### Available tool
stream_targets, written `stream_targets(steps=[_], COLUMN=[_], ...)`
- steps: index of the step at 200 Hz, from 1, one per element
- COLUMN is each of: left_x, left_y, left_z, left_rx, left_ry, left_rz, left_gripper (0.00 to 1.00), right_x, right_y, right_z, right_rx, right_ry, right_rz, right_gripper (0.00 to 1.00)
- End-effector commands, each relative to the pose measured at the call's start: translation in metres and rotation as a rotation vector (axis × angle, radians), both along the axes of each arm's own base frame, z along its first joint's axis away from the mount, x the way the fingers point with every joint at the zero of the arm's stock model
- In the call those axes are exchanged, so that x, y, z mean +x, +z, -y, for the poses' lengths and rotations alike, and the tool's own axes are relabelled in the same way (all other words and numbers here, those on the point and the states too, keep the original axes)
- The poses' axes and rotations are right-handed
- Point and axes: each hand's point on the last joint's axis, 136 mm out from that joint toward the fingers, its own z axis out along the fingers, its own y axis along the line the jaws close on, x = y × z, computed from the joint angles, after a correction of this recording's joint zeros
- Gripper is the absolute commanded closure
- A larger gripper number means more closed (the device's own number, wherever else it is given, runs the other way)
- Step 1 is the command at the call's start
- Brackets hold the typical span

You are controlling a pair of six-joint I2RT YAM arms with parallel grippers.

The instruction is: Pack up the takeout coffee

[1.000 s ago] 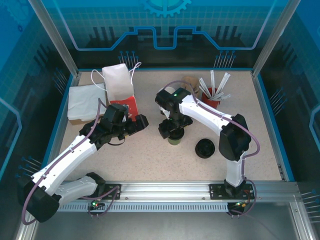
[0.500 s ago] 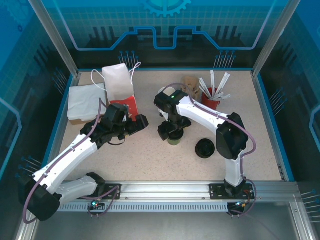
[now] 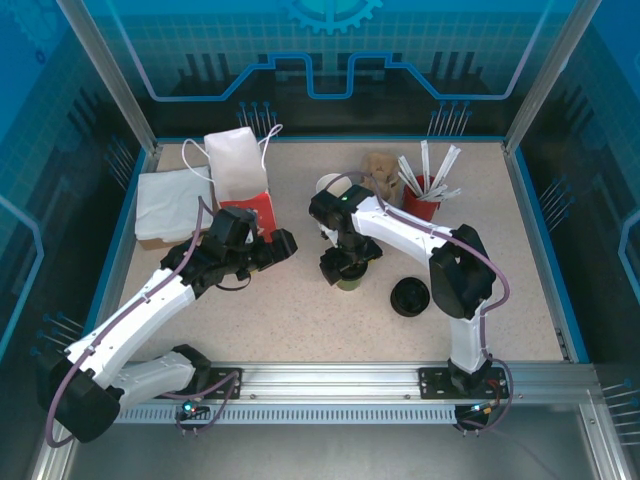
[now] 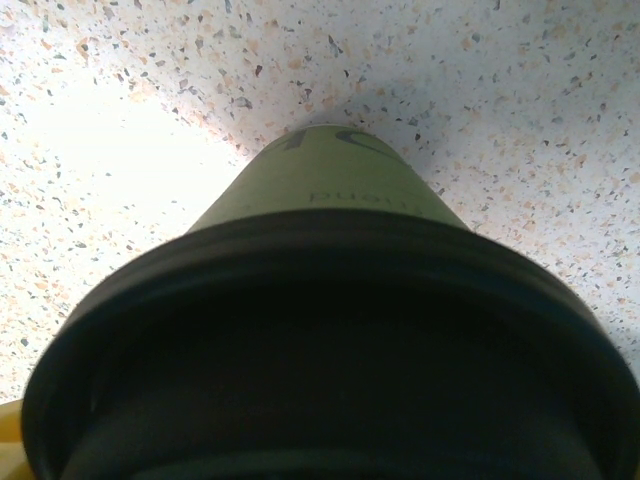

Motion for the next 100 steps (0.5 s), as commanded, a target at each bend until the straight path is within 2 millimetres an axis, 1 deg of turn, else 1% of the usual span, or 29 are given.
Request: stream_targets(steps=[1, 28, 55, 75, 100], left_x=[-0.003, -0.003, -0.003, -0.003, -0.002], left_y=[-0.004, -0.005, -0.005, -0.005, -0.005], left_z=[-0.004, -0.004, -0.004, -0.004, -0.004], left_rx=[-0.002, -0.001, -0.001, -0.001, -0.001], left_ry=[0.009, 0.011, 0.009, 0.009, 0.012], left_rz=[-0.015, -0.015, -0.017, -0.017, -0.017], left_gripper=[0.01, 0.01, 0.01, 0.01, 0.01], right_x=[-0.007, -0.005, -0.002, 0.001, 0.002], right_y=[0.01, 0.018, 0.03, 0.042, 0.061], right_z=[0.002, 0.009, 0.021, 0.035, 0.06], right_rx=[0.007, 0.03, 0.048, 0.062, 0.069], right_ry=[0.007, -0.021, -0.051, -0.084, -0.141], right_rz=[0.012, 0.017, 0.024, 0.037, 0.054], right_gripper=[0.12, 0.14, 0.15, 0.16, 0.17])
